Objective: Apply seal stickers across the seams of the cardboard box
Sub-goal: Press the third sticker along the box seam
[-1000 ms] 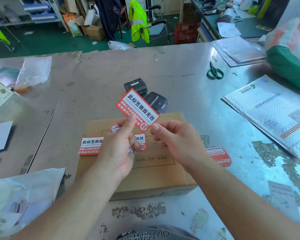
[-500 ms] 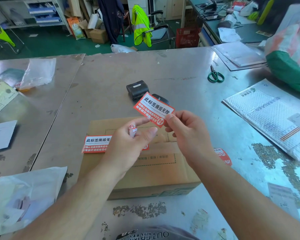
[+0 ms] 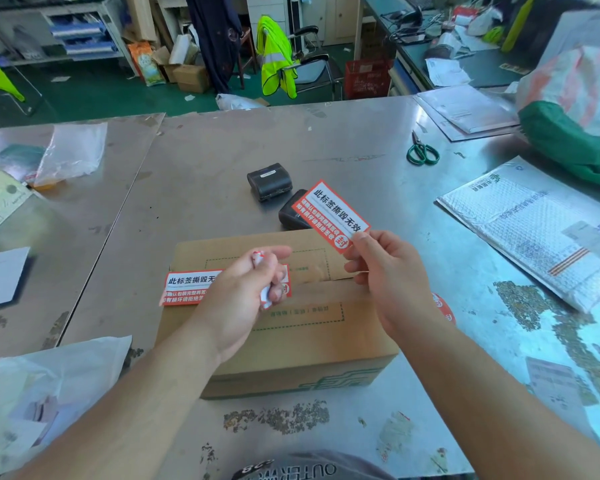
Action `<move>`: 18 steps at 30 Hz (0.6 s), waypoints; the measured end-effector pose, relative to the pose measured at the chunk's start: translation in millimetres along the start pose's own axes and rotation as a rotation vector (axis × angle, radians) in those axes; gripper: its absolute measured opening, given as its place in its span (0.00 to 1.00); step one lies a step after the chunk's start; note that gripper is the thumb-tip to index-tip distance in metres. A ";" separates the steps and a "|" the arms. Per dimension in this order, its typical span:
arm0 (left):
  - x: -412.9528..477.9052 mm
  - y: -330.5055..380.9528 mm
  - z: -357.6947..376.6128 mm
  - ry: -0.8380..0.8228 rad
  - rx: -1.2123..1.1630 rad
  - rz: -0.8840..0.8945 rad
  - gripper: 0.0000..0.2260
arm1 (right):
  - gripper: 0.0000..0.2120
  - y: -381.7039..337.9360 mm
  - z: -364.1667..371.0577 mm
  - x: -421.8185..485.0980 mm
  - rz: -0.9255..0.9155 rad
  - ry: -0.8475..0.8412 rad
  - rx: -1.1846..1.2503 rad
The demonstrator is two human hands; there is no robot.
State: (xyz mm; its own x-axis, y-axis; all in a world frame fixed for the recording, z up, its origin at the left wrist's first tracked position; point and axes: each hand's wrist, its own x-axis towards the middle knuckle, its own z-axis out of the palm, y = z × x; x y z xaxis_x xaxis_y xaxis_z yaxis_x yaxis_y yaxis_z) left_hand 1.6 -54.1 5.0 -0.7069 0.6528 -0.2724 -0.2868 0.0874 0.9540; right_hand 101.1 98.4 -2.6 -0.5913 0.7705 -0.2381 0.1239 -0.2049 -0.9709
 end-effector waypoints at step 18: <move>4.7 14.4 -14.8 0.227 0.277 0.021 0.09 | 0.09 -17.2 -28.9 8.1 0.102 -0.506 -0.346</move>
State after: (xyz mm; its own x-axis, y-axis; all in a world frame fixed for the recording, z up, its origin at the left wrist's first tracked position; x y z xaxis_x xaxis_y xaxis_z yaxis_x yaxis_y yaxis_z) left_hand -15.5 -60.9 15.6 -0.8450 0.4759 -0.2438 -0.1069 0.2965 0.9490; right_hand 117.2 125.5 11.4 -0.8570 0.3582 -0.3705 0.4005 0.0106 -0.9162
